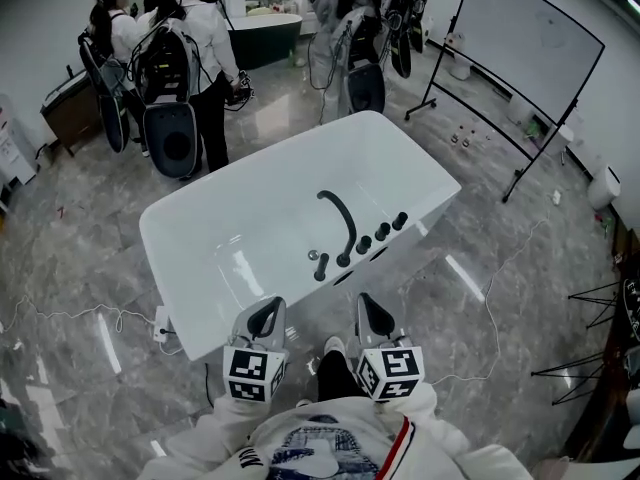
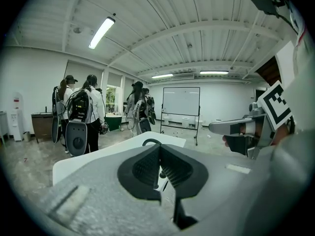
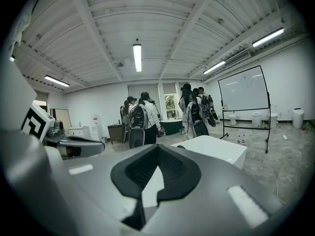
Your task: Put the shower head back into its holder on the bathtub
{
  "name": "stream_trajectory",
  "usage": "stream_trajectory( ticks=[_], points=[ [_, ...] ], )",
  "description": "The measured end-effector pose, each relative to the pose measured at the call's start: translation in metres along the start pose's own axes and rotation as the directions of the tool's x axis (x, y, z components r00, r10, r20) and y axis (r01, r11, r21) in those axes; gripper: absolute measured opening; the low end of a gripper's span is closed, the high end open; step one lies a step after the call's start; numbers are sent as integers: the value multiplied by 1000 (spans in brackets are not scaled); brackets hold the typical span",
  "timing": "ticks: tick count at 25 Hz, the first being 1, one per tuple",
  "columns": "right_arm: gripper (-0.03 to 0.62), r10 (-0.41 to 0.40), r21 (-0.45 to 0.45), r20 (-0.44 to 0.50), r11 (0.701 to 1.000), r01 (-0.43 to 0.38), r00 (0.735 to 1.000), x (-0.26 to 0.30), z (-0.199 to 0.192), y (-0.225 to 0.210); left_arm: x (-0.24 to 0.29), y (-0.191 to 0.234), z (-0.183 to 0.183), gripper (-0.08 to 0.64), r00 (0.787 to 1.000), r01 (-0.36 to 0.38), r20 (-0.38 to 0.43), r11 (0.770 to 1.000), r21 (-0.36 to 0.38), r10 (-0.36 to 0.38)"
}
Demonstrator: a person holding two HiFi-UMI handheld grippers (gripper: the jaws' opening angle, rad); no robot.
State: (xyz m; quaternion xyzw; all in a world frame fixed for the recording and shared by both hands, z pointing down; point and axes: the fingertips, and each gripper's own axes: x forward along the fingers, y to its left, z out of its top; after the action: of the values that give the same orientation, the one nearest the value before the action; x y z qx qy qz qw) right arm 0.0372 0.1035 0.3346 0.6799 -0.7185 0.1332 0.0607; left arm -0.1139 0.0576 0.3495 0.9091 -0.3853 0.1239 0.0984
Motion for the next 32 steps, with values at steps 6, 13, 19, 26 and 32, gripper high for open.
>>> stream_trajectory(
  ticks=[6,13,19,26,32],
  points=[
    [5,-22,-2,-4,1000,22,1000,-39,-13,16,-35,-20,-14,2,1000,24,-3,1000,-11,-24],
    [5,2,-22,-18,1000,-2,1000,-55,-14,15,-49,-37,-16,2,1000,0,-15,1000,-7,0],
    [5,2,-11,-6,1000,-2,1000,-68,-15,2,-51,-52,-22,2,999,-20,-31,1000,-16,20],
    [5,6,-11,-18,1000,-6,1000,-75,-20,-14,-44,-71,-26,2,999,-21,-43,1000,-15,20],
    [5,5,-3,-30,1000,-5,1000,-82,-30,-22,-44,-81,-26,2,999,-20,-32,1000,-7,19]
  ],
)
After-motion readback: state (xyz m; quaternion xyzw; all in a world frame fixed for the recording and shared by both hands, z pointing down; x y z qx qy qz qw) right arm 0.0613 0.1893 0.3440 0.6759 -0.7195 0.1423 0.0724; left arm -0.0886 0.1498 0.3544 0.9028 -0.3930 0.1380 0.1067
